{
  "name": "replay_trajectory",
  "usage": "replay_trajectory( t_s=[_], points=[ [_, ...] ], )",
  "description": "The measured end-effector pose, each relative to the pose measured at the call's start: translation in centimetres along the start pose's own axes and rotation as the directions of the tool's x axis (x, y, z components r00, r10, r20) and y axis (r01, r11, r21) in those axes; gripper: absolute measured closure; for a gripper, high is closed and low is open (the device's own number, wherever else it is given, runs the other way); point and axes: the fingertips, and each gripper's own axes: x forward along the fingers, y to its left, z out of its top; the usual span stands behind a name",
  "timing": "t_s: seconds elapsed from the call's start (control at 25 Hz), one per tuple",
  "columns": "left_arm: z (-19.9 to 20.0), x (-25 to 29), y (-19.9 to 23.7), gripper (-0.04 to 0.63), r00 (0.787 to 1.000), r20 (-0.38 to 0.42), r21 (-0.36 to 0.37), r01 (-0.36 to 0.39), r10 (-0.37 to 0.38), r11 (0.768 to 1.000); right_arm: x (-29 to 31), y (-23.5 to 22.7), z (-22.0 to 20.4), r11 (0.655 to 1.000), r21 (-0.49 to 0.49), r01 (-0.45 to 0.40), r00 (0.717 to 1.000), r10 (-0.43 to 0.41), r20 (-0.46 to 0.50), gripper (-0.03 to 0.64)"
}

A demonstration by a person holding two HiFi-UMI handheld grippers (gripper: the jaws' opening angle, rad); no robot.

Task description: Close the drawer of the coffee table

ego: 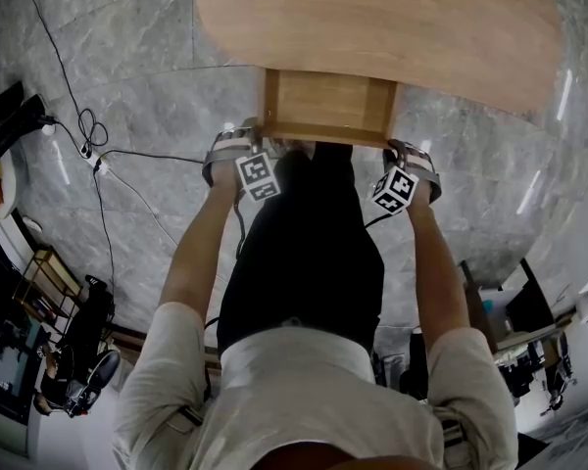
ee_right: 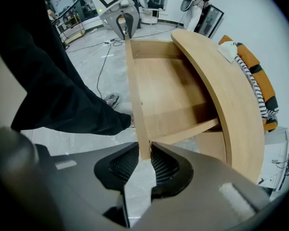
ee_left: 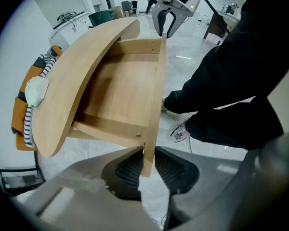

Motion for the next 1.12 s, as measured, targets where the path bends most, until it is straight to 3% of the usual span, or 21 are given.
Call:
replay_trajectory(
  t_s=[1.12],
  points=[
    [1.7,0.2,4.9,0.497,1.0,-0.023,-0.042,0.007,-0.008,0.999,0.1,-6.3,0.6,0.999,-0.044,0.009,1.0,-0.009,0.018,0.532]
  ],
)
